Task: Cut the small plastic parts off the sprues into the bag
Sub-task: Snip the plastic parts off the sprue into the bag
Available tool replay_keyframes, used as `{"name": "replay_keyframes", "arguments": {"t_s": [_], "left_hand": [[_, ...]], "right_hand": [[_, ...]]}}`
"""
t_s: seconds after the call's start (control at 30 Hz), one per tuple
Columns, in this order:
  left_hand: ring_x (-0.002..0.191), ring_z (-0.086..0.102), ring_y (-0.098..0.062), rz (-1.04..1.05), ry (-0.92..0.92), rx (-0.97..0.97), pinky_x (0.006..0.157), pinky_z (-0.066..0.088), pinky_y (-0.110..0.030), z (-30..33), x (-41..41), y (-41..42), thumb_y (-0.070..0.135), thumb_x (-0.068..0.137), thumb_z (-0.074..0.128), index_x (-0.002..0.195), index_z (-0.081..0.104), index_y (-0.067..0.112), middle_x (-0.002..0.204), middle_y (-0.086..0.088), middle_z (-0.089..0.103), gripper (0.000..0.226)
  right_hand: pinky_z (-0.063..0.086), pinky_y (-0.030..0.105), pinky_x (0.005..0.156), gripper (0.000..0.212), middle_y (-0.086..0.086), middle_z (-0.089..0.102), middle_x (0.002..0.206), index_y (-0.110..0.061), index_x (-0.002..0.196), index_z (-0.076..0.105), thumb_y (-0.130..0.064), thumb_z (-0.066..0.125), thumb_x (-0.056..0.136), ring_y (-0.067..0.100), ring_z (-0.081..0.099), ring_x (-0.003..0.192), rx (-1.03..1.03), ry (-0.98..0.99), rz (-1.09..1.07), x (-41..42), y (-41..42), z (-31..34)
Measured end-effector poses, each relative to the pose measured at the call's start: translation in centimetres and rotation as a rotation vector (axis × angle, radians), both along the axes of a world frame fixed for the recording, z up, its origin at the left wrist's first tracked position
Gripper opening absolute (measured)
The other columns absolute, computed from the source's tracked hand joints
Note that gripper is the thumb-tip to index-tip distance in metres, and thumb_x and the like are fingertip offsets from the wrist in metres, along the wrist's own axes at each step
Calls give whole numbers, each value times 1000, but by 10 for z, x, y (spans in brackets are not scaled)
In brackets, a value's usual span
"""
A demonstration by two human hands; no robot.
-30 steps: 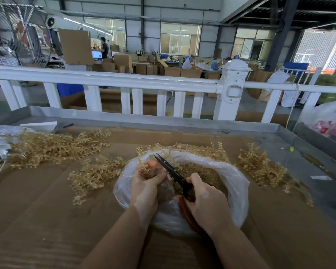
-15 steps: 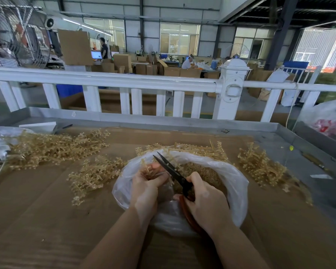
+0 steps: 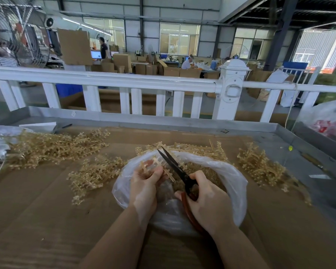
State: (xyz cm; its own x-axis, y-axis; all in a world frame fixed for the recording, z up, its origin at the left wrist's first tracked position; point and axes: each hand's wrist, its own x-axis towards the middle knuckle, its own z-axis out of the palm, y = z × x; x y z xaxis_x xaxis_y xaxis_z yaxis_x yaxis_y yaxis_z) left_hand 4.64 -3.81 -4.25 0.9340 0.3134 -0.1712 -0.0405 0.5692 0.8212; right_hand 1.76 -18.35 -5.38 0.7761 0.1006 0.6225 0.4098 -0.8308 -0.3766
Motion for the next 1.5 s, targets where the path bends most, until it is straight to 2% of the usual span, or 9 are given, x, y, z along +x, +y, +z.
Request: {"name": "replay_keyframes", "arguments": {"t_s": [0.17,0.27,0.4,0.47,0.67,0.8,1.0,1.23,1.5], "left_hand": [[85,62,-30,-64,19,-53,88,51,-42,-1,2,4,-1,89,59,94,63,-4,90,-20,63,8],[96,59,-33,-90,17,-93,97,47,-45,-2,4,7,-1,90,57,106,61,-9,100,-24,60,18],[61,64,-16,-123,0,-105,58,56,-24,-5,5,9,-1,92,52,83,59,1,70,-10,63,12],[55,65,-14,-148,-11,-122,52,54,-22,-6,5,10,-2,94,49,79,58,2,63,-8,65,18],[68,64,-21,-259,-10,-47,58,58,-27,-4,2,10,-3,93,48,94,62,-5,78,-14,66,13],[68,62,-19,-290,1,14,60,57,-25,-3,3,8,-5,91,51,90,61,-3,78,-13,65,10],[55,66,-15,-363,-13,-36,53,56,-25,1,0,10,-5,88,51,80,65,1,67,-11,69,17],[53,65,-14,-353,-12,-61,52,55,-22,3,0,9,-5,89,51,84,64,1,64,-8,68,16],[73,64,-17,-214,-51,-137,61,57,-20,-3,2,10,1,89,55,92,62,2,85,-12,66,8]], "right_hand": [[48,18,67,46,-9,66,86,-24,101,55,-60,66,73,8,62,81,-20,65,25,2,0,-1],[51,23,72,47,-9,64,91,-24,103,53,-61,62,75,8,60,86,-28,83,57,3,0,0],[45,18,78,46,-10,63,97,-25,109,53,-58,62,79,8,57,93,-58,102,95,4,0,-2],[43,18,78,46,-9,63,100,-24,111,53,-55,63,79,10,56,96,-71,108,101,5,0,-2],[42,16,78,42,-12,61,97,-28,106,50,-60,57,80,6,55,93,-66,113,119,4,0,0],[49,26,77,42,-9,63,93,-24,103,51,-58,59,80,9,59,90,-32,103,138,5,0,2],[51,26,68,41,-8,65,85,-20,99,53,-54,65,79,11,62,80,-5,64,141,5,3,2],[52,25,61,43,-7,66,80,-18,98,53,-55,64,79,12,63,73,-22,47,114,4,4,3],[52,26,69,42,-8,67,87,-20,103,55,-54,65,79,11,64,82,-34,66,115,2,3,2]]}}
